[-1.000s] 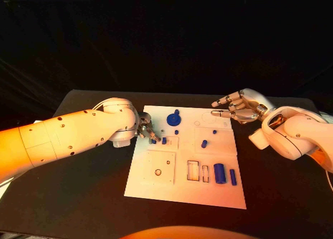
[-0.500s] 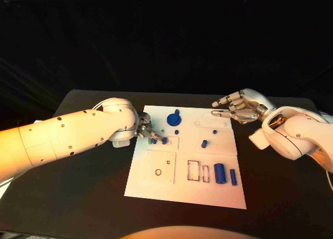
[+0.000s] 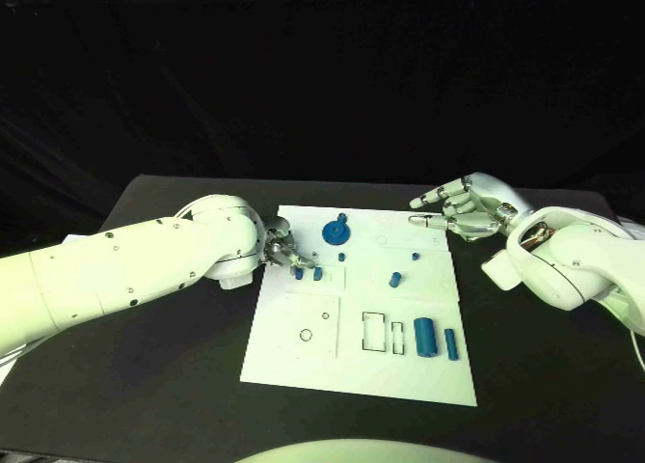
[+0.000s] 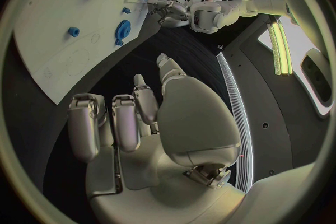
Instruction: Assemble the parts on the task board
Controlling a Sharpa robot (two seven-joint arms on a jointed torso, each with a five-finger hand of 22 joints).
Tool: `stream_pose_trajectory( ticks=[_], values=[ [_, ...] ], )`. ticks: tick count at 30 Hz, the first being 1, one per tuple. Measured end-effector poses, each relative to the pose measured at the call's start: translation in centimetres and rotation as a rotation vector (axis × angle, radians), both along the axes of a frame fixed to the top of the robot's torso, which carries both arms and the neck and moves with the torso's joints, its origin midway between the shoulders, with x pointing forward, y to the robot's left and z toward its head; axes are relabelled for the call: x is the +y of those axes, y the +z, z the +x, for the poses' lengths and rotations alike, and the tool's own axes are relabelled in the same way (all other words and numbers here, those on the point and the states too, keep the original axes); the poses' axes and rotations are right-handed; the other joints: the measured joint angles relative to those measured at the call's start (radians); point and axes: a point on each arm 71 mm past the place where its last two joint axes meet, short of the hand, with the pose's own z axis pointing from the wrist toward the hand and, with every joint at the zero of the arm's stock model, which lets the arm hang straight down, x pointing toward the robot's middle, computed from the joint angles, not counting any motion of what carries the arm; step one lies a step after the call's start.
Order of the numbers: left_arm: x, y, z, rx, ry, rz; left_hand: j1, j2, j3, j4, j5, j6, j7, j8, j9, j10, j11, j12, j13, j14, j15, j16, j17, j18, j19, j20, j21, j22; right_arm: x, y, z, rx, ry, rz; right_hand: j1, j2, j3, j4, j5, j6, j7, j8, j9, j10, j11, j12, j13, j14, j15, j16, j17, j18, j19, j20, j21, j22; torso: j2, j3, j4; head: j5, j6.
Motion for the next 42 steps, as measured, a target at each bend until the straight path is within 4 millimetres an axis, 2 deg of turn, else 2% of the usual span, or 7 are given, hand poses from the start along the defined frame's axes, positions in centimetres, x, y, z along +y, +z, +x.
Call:
stream_pose_trajectory(
  ticks=[8,14,20,23,27,37,42],
  values=[
    [0.0,0.7,0.4,-0.101,0.042,-0.125,0.001,-0.002,-0.003,0.01,0.0,-0.026,0.016,-0.013,-0.018,-0.049,0.016,-0.07,-0.073,-0.002,0.01,0.0,0.0,0.0,0.003,0.004,-0.022,0.0,-0.1,-0.1,0.0,0.002,-0.004,-0.002,0.0,0.0,0.0,0.0,0.0,0.0,0.0,0.0,0.001,0.0,0.0,0.0,0.0,0.0,0.0,0.0,0.0,0.0,-0.004,-0.004,0.0,0.0,0.0,-0.0002,-0.0003,-0.004,0.004],
    [-0.2,1.2,0.6,-0.173,0.048,-0.184,0.005,-0.035,-0.01,0.016,0.0,-0.039,0.022,-0.013,-0.023,-0.083,0.023,-0.106,-0.115,0.0,0.015,0.0,0.0,0.017,-0.004,0.018,-0.084,0.0,-0.2,-0.1,0.1,0.005,-0.007,-0.004,0.0,0.0,0.0,0.0,0.0,0.0,0.0,0.0,0.001,0.0,0.0,0.0,-0.001,0.0,0.0,0.0,0.0,0.0,-0.004,-0.004,-0.004,0.0,0.0,-0.0002,-0.0003,-0.007,0.006],
    [-1.2,1.8,0.7,-0.252,0.009,-0.217,0.145,-0.064,0.017,-0.03,0.0,-0.109,0.049,-0.017,-0.039,-0.246,0.048,-0.241,-0.256,-0.004,0.04,-0.164,0.0,0.093,-0.164,0.035,-0.37,-0.146,-0.3,-0.2,0.1,0.007,-0.008,-0.005,0.0,0.0,0.0,0.0,0.0,0.0,0.0,0.0,0.001,0.0,0.0,0.0,-0.001,0.0,0.0,0.0,0.0,0.0,-0.004,-0.004,-0.004,0.0,0.0,-0.0002,0.0004,-0.012,0.008],
    [-2.0,2.0,0.7,-0.293,-0.049,-0.242,0.311,-0.062,0.098,-0.108,0.0,-0.156,0.081,-0.061,-0.081,-0.369,0.078,-0.361,-0.34,-0.153,0.074,-0.426,-0.174,0.144,-0.345,0.055,-0.661,-0.368,-0.2,-0.2,0.1,0.008,-0.008,-0.005,0.0,0.0,0.0,0.0,0.0,0.0,0.0,0.0,0.001,0.0,0.0,0.0,0.0,0.0,0.0,0.0,0.0,0.0,-0.004,-0.004,-0.004,0.0,0.0,-0.0002,0.0004,-0.014,0.01],
    [-3.5,2.1,0.6,-0.363,-0.168,-0.272,0.404,-0.107,0.171,-0.162,0.0,-0.138,0.109,-0.148,-0.176,-0.405,0.105,-0.524,-0.496,-0.315,0.101,-0.694,-0.42,0.149,-0.406,0.08,-0.796,-0.461,-0.2,-0.3,0.1,0.009,-0.007,-0.006,0.0,0.0,0.0,0.0,0.0,0.0,0.0,0.0,0.001,0.0,0.0,0.0,0.0,0.0,0.0,0.0,0.0,0.0,-0.004,-0.004,-0.004,0.0,0.0,-0.0004,0.0004,-0.018,0.012],
    [-5.5,1.0,0.4,-0.464,-0.372,-0.229,0.399,-0.142,0.118,-0.19,0.0,-0.034,0.098,-0.286,-0.321,-0.357,0.117,-0.715,-0.719,-0.262,0.102,-0.759,-0.534,0.148,-0.33,0.09,-0.869,-0.527,-0.2,-0.3,0.0,0.011,-0.006,-0.006,0.0,0.0,0.0,0.0,0.0,0.0,0.0,0.0,0.001,0.0,0.0,0.0,0.0,0.0,0.0,0.0,0.0,0.0,-0.004,-0.004,-0.004,0.0,0.001,-0.0002,-0.0003,-0.024,0.016],
    [-6.0,0.5,0.5,-0.478,-0.411,-0.202,0.406,-0.135,0.092,-0.197,0.0,0.006,0.096,-0.326,-0.362,-0.319,0.114,-0.757,-0.784,-0.184,0.097,-0.662,-0.461,0.149,-0.281,0.086,-0.879,-0.541,-0.2,-0.3,0.0,0.011,-0.006,-0.006,0.003,0.003,0.0,0.0,0.0,0.0,0.0,0.0,0.0,0.0,0.0,0.001,-0.001,0.0,0.0,0.0,0.0,0.0,-0.004,-0.004,-0.004,-0.001,0.001,-0.0001,0.0004,-0.027,0.016]
  ],
)
